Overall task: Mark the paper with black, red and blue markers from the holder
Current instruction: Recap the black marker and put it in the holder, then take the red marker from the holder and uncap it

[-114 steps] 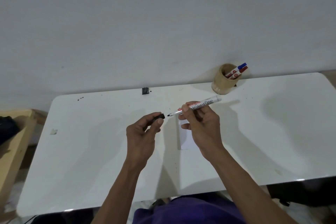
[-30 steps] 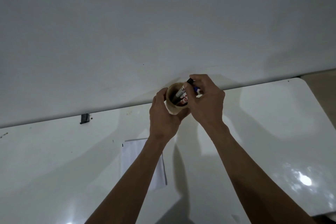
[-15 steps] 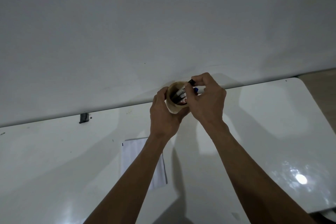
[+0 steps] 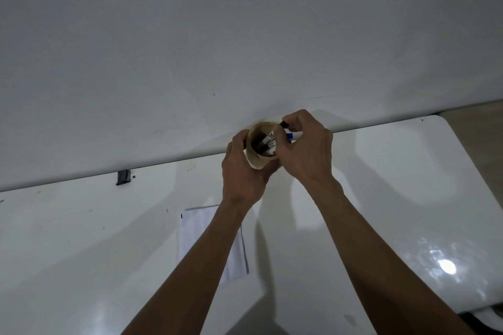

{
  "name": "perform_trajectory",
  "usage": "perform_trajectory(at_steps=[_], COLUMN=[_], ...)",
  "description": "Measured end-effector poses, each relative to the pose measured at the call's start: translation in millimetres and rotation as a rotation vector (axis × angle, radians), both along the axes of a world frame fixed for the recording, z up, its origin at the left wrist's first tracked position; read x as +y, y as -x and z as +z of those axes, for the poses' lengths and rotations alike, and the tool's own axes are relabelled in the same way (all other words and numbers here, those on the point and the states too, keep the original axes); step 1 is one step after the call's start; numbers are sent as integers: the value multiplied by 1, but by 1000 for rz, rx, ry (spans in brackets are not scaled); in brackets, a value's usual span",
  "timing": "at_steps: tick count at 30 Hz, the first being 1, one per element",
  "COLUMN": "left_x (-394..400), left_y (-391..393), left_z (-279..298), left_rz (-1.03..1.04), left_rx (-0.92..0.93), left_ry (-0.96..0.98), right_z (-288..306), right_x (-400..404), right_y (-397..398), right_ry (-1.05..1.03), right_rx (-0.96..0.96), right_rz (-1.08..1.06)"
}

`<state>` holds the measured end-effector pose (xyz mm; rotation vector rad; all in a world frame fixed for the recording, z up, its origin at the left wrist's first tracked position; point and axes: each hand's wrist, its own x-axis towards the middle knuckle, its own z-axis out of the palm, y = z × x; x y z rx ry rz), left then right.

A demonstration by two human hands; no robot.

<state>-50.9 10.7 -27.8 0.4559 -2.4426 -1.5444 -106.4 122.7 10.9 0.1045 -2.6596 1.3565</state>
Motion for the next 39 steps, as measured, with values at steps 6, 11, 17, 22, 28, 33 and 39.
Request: perform_trajectory(at_steps=[6, 11, 17, 22, 28, 33, 39], left_x=[2, 2, 3, 3, 3, 4, 3], left_y=[-1, -4, -3, -3, -5, -4, -4], left_z=[2, 0, 5, 1, 2, 3, -1], left_rz=[17, 21, 25, 19, 15, 18, 16], left_rx=[16, 33, 41, 30, 15, -8, -38], left_ry=[-56, -78, -118, -80, -82, -167, -135], right_z=[-5, -25, -28, -30, -19, 16, 43], right_x=[8, 5, 1, 0, 2, 19, 43], right_y=[-26, -43, -40, -36, -34, -36, -40], right_ry=[168, 259, 327, 282, 315, 467, 692], right_rx=[-100, -103, -101, -82, -33, 21, 60], right_rz=[-117, -224, -255, -244, -232, -294, -358])
